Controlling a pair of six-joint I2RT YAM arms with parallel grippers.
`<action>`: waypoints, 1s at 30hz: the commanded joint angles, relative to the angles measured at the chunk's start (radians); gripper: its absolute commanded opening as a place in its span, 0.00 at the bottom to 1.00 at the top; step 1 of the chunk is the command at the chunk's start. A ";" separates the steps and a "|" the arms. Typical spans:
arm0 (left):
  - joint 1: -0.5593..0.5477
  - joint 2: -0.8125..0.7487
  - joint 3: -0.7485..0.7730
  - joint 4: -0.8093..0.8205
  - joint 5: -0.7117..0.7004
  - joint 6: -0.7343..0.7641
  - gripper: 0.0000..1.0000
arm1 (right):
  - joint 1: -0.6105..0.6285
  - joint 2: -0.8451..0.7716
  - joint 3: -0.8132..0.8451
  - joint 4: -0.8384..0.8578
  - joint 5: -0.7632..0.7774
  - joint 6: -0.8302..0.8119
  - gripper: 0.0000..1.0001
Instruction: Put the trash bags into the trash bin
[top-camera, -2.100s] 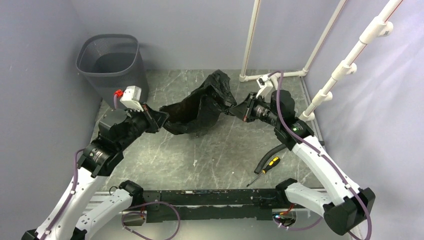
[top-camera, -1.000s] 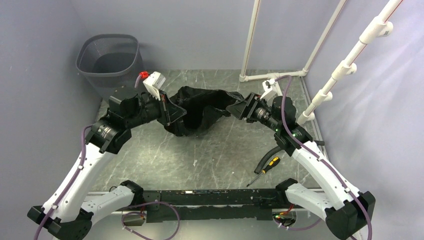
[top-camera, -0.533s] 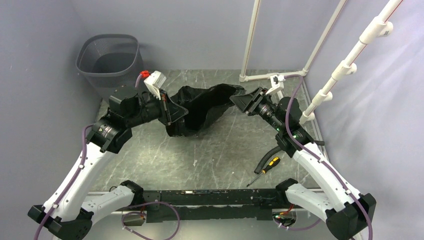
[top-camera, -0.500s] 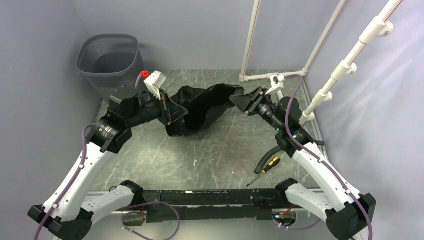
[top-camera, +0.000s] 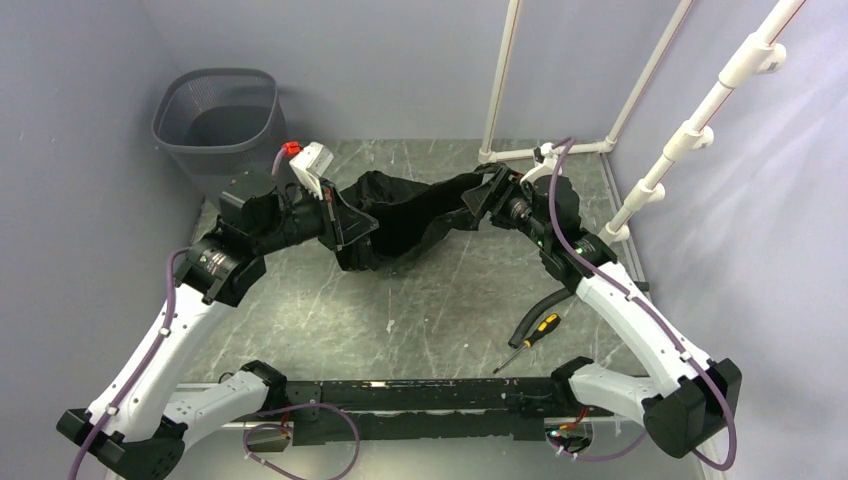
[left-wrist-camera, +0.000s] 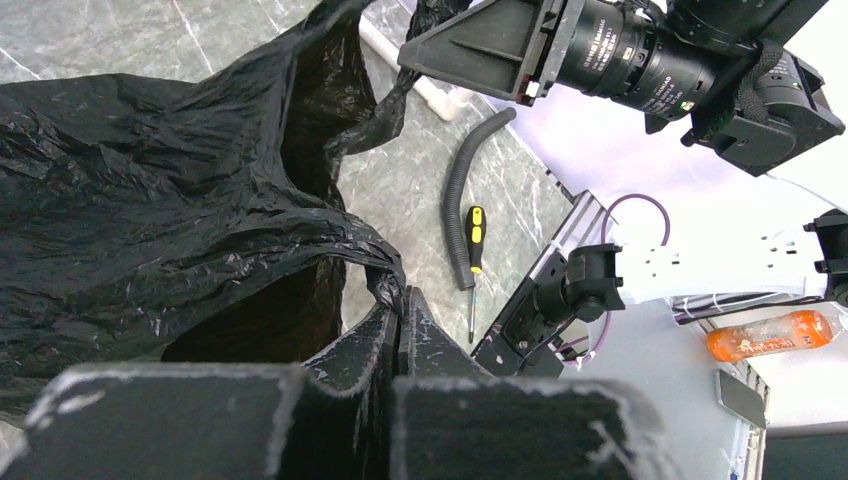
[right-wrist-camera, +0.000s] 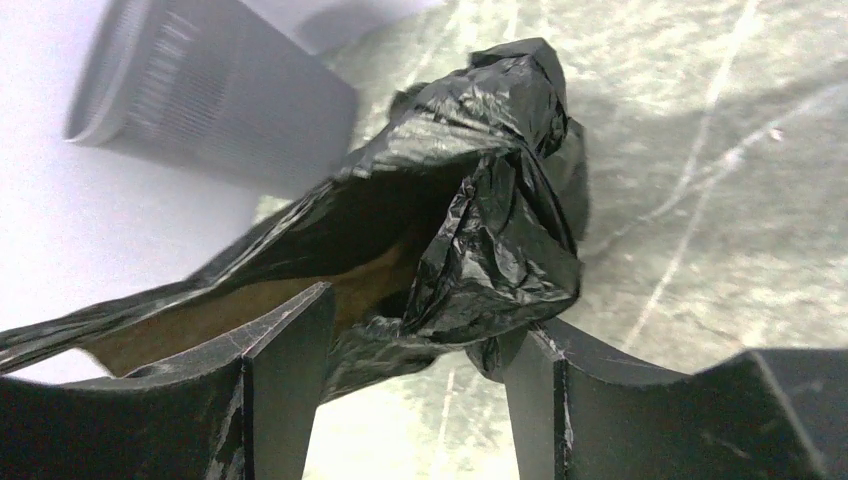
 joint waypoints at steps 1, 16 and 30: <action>0.001 -0.006 0.012 0.034 0.024 -0.011 0.02 | 0.005 0.010 0.097 -0.117 0.096 -0.087 0.65; 0.001 -0.002 0.037 0.023 0.011 -0.010 0.03 | 0.000 0.046 0.159 -0.393 0.326 -0.174 0.84; 0.001 -0.014 0.032 0.020 0.002 -0.017 0.02 | -0.043 -0.064 -0.055 0.120 -0.242 -0.111 0.54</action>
